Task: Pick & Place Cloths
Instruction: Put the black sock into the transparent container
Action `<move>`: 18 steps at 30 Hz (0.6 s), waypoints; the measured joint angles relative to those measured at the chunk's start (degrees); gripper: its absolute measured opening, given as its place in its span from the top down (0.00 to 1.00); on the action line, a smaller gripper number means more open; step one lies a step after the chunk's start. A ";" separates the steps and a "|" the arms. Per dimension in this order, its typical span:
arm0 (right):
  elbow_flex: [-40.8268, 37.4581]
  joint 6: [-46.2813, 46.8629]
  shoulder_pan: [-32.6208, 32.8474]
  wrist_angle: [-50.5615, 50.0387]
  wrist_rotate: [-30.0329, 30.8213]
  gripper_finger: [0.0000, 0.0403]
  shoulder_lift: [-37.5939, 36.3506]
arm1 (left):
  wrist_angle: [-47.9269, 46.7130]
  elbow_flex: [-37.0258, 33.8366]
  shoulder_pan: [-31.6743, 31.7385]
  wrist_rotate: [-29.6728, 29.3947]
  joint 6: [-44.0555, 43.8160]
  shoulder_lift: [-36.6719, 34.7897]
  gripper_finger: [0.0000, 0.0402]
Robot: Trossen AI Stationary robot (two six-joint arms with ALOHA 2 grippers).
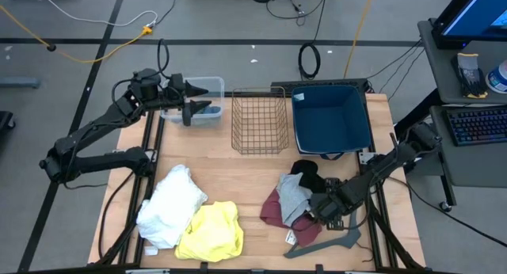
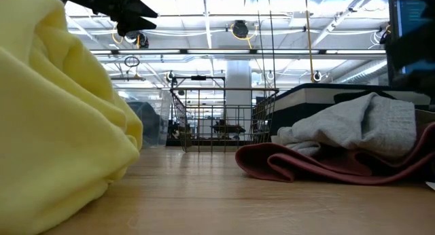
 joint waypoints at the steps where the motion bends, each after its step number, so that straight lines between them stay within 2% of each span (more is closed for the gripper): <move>1: -0.98 0.78 -0.05 0.71 0.01 0.54 0.00 | 0.00 0.00 0.01 0.00 0.00 -0.02 0.43; 5: -3.46 3.48 -0.14 1.94 -0.04 0.56 -0.03 | 0.00 0.00 0.01 0.00 -0.07 0.01 0.43; 9: -4.04 4.31 -0.17 1.99 -0.03 0.62 -0.10 | 0.00 0.00 0.01 0.00 -0.11 0.01 0.43; 18: -3.27 4.49 -0.17 2.41 -0.18 0.90 -0.24 | 0.02 -0.01 0.01 -0.02 -1.12 0.01 0.43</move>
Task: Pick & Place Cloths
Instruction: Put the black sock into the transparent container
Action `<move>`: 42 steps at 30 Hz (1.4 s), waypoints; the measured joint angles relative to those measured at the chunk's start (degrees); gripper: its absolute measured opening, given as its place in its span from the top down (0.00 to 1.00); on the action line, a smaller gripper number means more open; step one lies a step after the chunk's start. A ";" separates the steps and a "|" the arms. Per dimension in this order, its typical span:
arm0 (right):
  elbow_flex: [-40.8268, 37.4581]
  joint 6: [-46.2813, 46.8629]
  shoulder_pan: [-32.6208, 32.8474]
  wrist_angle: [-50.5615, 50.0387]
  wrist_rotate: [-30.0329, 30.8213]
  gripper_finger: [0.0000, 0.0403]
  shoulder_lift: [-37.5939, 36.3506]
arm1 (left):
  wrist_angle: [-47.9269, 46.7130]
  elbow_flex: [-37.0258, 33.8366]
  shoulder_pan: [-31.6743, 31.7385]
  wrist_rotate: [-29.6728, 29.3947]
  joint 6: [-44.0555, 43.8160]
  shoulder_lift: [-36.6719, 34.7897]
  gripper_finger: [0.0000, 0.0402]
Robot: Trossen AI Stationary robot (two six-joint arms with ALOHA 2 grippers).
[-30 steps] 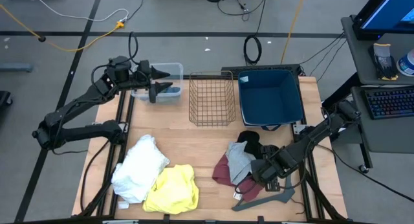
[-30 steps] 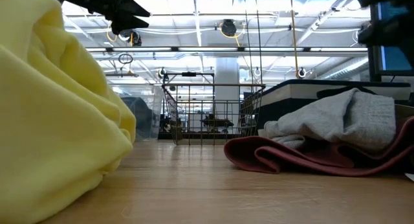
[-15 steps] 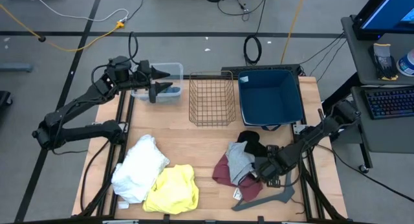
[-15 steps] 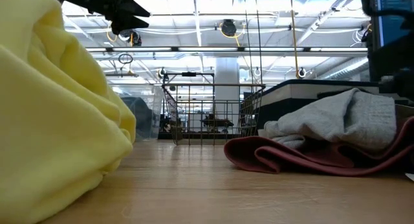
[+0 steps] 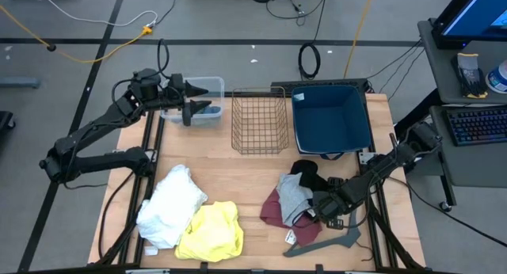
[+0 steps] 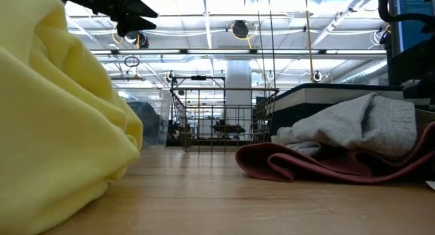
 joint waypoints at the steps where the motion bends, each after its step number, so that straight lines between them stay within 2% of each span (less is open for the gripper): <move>1: 0.24 0.00 0.00 -0.05 -0.13 0.94 -0.21 | 0.00 0.01 0.00 0.00 -0.08 0.00 0.43; 3: 1.12 0.00 -0.02 -0.02 -0.98 0.97 -0.71 | 0.01 0.00 -0.02 0.00 -0.24 -0.02 0.43; 7: 2.75 1.58 -0.04 -0.02 -1.36 0.96 -2.47 | 0.00 -0.01 -0.69 -0.04 -0.24 0.00 0.43; 14: 6.39 2.25 -0.04 -0.30 -1.17 0.98 -6.51 | 0.02 -0.01 -2.95 -0.04 0.00 0.00 0.43; 22: 9.25 2.97 -0.02 -0.30 2.34 0.98 -12.57 | 0.02 -0.01 -5.59 -0.02 0.02 0.00 0.43; 42: 9.41 2.96 -0.02 0.37 3.34 0.96 -20.38 | 0.00 -0.01 -9.70 0.00 0.09 0.00 0.43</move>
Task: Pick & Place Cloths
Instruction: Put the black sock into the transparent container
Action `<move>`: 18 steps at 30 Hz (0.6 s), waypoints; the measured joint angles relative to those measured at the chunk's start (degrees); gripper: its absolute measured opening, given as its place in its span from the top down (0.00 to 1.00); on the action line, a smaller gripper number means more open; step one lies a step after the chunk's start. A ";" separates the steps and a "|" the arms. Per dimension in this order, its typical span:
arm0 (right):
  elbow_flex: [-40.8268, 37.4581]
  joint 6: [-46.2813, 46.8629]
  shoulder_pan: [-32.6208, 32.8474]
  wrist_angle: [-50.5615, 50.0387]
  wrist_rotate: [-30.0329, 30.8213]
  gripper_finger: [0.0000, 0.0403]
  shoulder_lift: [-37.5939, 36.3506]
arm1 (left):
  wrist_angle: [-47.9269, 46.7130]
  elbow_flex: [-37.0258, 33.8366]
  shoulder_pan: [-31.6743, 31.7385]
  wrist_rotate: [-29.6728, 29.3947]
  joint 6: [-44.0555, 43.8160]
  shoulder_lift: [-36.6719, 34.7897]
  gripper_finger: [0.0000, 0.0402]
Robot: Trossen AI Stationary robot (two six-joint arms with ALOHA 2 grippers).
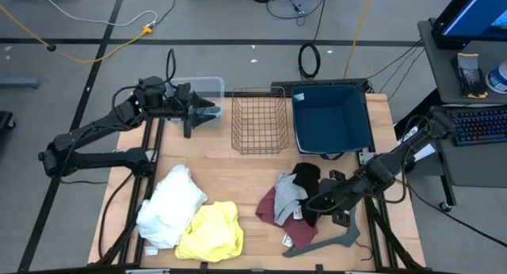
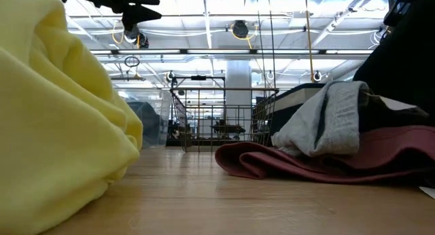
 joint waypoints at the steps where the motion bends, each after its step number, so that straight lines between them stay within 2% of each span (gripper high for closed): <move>1: 0.00 0.00 0.00 0.37 -0.02 0.95 -0.19 | 0.00 0.00 -0.13 0.00 0.00 0.00 0.43; 7: 0.00 -0.04 0.00 2.27 0.29 0.91 -1.34 | 0.00 0.00 -0.55 0.02 0.11 0.00 0.43; 18: 0.00 -6.40 0.02 7.53 5.59 0.94 -4.76 | -0.08 0.00 -0.55 0.00 0.00 0.00 0.43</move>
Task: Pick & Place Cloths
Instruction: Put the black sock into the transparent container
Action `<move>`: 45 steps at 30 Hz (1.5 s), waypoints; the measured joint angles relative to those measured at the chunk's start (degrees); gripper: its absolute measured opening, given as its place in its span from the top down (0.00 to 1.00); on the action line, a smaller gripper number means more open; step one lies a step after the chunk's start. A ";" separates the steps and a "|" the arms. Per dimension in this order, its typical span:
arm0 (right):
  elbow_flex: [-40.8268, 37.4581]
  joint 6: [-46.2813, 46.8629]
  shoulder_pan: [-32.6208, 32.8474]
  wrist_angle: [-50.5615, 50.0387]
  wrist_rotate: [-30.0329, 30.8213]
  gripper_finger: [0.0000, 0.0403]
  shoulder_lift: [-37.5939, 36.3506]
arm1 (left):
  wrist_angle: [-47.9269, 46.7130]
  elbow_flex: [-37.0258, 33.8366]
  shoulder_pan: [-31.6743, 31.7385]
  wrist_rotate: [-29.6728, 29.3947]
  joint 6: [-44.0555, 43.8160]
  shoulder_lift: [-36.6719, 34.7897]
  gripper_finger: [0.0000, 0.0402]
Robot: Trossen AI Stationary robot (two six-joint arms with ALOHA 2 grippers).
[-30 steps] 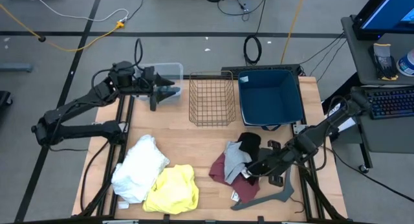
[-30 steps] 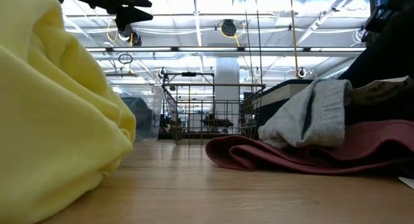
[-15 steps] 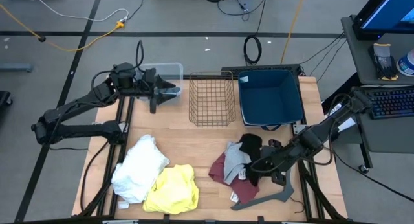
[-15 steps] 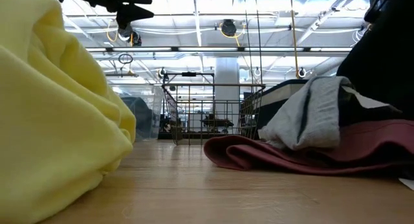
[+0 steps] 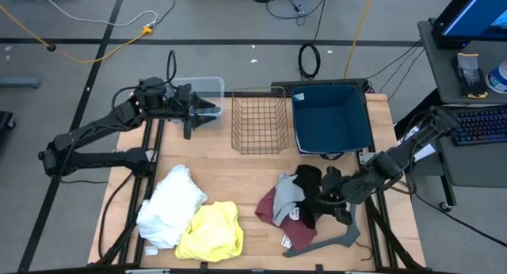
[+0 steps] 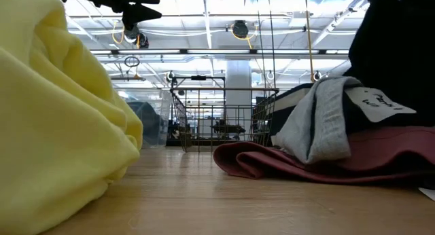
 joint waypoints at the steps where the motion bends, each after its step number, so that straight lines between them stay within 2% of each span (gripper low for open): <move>1: 0.00 -0.34 0.00 0.37 0.56 0.94 -0.41 | -0.01 0.00 0.00 0.00 -0.01 0.00 0.43; 12: 0.00 -3.36 0.00 0.94 3.42 0.94 -3.84 | -0.14 0.00 0.02 0.00 0.11 0.00 0.43; 19: 0.00 -7.76 0.00 6.49 3.58 0.93 -5.53 | -0.33 0.00 0.02 0.00 0.04 -0.01 0.43; 32: -4.19 -7.17 0.00 9.49 3.22 0.90 -4.41 | -2.54 0.00 0.02 -0.02 0.33 0.30 0.43; 45: -4.61 -7.15 0.00 10.09 3.18 0.87 -4.41 | -2.41 0.00 0.02 0.00 0.36 6.69 0.43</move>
